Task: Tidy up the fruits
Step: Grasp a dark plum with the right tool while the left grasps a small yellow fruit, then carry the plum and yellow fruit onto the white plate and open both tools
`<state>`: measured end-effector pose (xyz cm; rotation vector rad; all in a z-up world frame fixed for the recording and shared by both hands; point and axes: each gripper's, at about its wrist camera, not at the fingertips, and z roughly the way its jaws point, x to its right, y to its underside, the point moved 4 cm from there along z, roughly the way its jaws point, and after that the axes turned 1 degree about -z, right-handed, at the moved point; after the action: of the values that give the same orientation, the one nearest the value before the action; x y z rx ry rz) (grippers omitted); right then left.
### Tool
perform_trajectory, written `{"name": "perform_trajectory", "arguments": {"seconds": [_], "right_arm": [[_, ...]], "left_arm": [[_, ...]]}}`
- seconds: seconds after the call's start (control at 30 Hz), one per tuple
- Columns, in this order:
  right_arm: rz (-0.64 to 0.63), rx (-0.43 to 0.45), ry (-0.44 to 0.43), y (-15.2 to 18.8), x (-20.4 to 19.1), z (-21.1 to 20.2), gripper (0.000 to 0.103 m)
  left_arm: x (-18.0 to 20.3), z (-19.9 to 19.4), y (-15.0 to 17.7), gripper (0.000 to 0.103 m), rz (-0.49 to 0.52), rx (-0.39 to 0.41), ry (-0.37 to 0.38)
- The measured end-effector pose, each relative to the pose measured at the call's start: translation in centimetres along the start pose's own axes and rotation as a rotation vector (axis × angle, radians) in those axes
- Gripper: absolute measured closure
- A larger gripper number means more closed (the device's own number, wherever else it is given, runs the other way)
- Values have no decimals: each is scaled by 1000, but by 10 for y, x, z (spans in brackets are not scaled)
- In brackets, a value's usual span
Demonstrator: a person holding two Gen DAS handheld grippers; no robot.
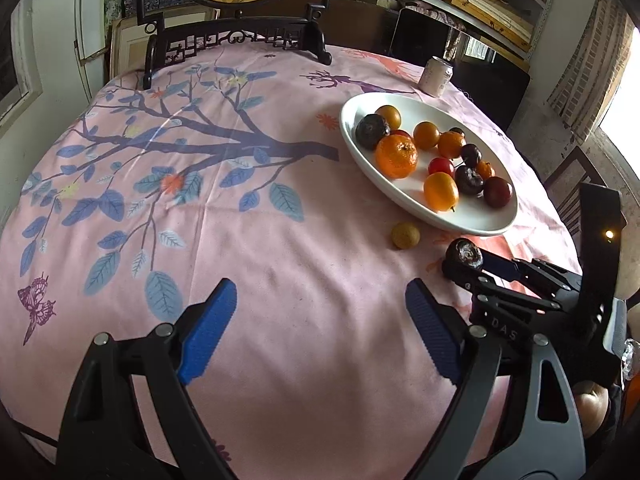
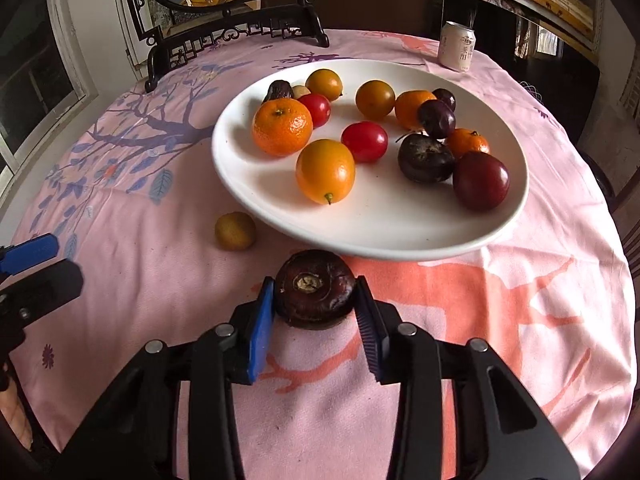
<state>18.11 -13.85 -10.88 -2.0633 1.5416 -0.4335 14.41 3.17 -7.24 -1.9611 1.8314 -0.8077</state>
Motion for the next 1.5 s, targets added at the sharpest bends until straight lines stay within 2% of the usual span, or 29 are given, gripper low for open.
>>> {"name": "perform_trajectory", "arguments": {"seconds": [0.27, 0.43, 0.5, 0.6, 0.73, 0.83, 0.87, 1.03, 1.3, 1.5], "right_arm": [[50, 63, -4, 26, 33, -48, 63], [108, 80, -38, 37, 54, -59, 63], [122, 88, -49, 39, 59, -62, 63], [130, 90, -65, 40, 61, -62, 63], [132, 80, -78, 41, 60, -60, 63], [135, 78, -86, 41, 57, -61, 63], [135, 80, -84, 40, 56, -62, 63], [128, 93, -68, 36, 51, -70, 63], [117, 107, -48, 28, 44, -78, 63], [113, 100, -44, 23, 42, -75, 63]], "left_arm": [[60, 47, -13, 15, 140, -65, 19], [71, 72, -19, 16, 140, -88, 16], [69, 78, -21, 22, 136, -94, -2], [67, 86, -22, 42, 135, -107, -19], [70, 88, -24, 51, 164, -79, -43], [71, 88, -25, 75, 182, -61, -47], [72, 87, -25, 77, 183, -61, -41], [73, 78, -20, 77, 185, -54, -21], [75, 43, -13, 77, 187, 10, 15], [76, 20, -24, 77, 189, 49, 42]]}}
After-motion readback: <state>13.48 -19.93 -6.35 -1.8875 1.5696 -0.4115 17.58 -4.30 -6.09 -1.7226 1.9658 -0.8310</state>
